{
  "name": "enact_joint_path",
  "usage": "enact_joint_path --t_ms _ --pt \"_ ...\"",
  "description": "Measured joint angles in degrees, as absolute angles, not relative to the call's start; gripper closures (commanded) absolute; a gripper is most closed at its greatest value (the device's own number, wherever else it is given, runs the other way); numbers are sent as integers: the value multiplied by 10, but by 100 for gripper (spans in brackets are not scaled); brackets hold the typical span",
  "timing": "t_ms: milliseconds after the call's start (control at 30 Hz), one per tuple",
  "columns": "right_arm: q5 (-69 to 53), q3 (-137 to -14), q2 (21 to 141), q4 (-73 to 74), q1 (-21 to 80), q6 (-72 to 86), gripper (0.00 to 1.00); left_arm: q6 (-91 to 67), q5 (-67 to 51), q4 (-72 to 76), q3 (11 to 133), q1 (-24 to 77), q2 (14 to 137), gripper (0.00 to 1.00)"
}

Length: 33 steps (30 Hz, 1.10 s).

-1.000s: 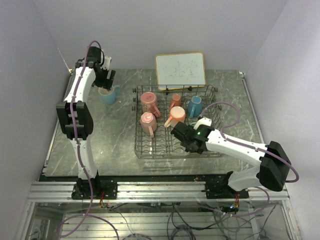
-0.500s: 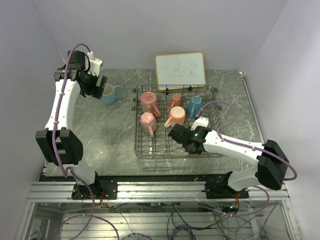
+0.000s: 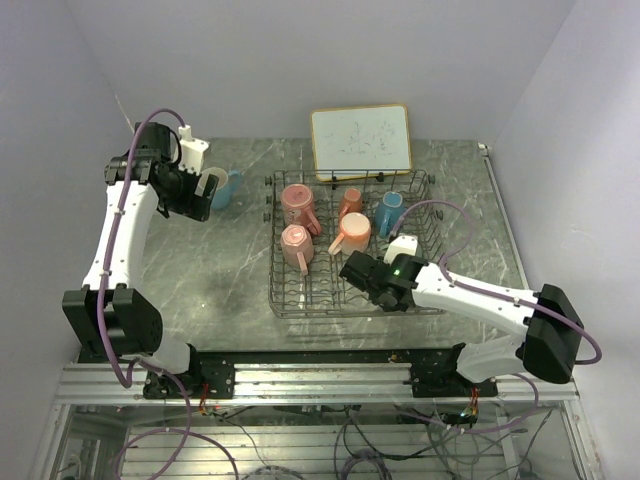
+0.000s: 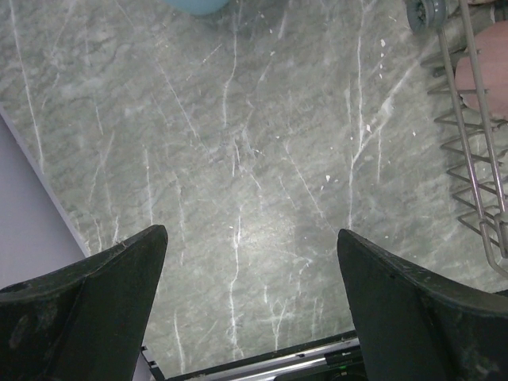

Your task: Unload the cups from the dish rack

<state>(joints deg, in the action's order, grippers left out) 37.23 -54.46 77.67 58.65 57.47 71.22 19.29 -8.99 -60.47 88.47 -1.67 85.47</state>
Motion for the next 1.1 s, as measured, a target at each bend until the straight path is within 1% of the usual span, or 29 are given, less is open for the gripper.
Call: enact_joint_path --t_ms 300,467,567,700,833,967,1100 --pt "393 -547 770 591 575 743 64 186 -103 -617 882 -17 838 1" --pt "390 -545 774 580 583 763 53 186 -104 -626 883 -17 827 1" --pt "392 -546 774 583 605 783 51 188 -104 -630 883 -17 818 1" --pt "396 -573 788 599 639 803 50 192 -106 -639 886 -17 814 1" --pt "395 -610 837 597 655 824 50 194 -108 -647 896 -17 814 1" --pt "394 -608 868 599 652 844 52 194 -112 -649 906 -17 814 1" --pt "394 -596 865 600 643 862 53 196 -117 -652 906 -17 814 1"
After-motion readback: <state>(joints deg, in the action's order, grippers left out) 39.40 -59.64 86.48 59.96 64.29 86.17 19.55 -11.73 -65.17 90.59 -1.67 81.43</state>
